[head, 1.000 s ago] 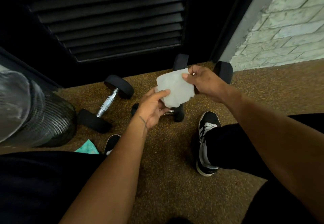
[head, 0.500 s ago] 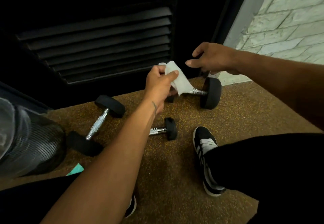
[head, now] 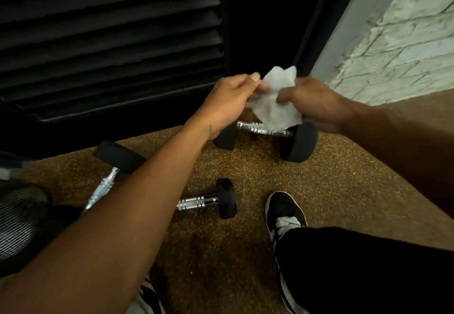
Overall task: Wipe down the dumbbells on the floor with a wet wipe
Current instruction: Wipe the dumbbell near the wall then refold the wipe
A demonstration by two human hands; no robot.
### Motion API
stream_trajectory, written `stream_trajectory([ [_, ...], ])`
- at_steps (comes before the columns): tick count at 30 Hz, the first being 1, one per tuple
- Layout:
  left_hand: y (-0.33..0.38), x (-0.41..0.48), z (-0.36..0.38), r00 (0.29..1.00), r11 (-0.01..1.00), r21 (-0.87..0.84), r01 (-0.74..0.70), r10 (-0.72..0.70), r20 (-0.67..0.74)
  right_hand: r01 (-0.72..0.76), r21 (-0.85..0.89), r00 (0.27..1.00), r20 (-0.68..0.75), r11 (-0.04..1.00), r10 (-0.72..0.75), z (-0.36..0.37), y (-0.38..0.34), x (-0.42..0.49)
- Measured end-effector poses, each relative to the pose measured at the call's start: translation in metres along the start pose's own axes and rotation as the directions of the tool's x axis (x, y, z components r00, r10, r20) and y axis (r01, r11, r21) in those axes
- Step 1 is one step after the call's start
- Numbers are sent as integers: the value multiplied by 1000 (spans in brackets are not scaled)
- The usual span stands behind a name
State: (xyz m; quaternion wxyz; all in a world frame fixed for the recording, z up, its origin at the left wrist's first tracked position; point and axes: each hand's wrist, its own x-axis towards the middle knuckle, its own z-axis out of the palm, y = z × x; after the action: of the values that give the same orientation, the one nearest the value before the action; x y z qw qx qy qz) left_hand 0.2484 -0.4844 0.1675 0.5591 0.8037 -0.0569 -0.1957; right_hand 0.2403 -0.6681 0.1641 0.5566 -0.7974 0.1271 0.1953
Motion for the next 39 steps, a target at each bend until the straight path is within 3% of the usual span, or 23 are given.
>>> stream_trajectory([
  [3,-47,39,-4,995,906,423,-27,63,-71,-225,333,970,-16,916,244,0,38,17],
  [6,-85,65,-3,999,710,704,-24,40,-6,-259,351,948,-88,900,307,7,64,37],
  [8,-101,73,2,997,630,772,-82,59,58,-177,181,962,-177,967,209,16,75,56],
  [10,-116,76,7,992,586,801,-120,93,81,51,-185,958,-267,981,-100,29,79,69],
  [12,-129,74,10,988,537,834,-130,142,62,315,-536,892,-115,783,-437,50,90,79],
  [13,-136,72,12,985,506,852,-135,160,60,364,-657,879,8,660,-477,64,102,83],
  [15,-147,67,13,980,456,876,-156,181,80,322,-826,919,156,462,-362,92,130,91],
  [18,-156,64,11,976,436,883,-172,196,94,310,-908,924,217,282,-316,107,162,91],
  [20,-161,64,11,977,464,869,-175,194,93,279,-906,930,172,318,-326,99,164,88],
  [23,-168,63,15,979,541,822,-180,184,93,134,-856,964,-5,500,-267,90,157,87],
  [25,-170,62,17,980,575,796,-190,164,115,217,-859,948,72,463,-310,94,157,85],
  [27,-171,62,16,979,563,801,-204,130,158,350,-866,915,232,359,-331,96,162,85],
  [28,-170,62,16,979,548,811,-205,109,173,353,-870,916,246,343,-318,94,163,86],
  [31,-168,59,16,983,521,834,-181,71,170,245,-841,946,98,483,-310,88,159,92],
  [34,-168,56,19,982,497,847,-187,85,167,379,-800,913,240,466,-331,87,153,92],
  [36,-169,53,19,984,501,847,-180,81,161,323,-740,941,185,591,-283,80,139,98],
  [39,-172,46,21,983,489,852,-185,96,158,237,-733,971,184,637,-151,68,120,109],
])
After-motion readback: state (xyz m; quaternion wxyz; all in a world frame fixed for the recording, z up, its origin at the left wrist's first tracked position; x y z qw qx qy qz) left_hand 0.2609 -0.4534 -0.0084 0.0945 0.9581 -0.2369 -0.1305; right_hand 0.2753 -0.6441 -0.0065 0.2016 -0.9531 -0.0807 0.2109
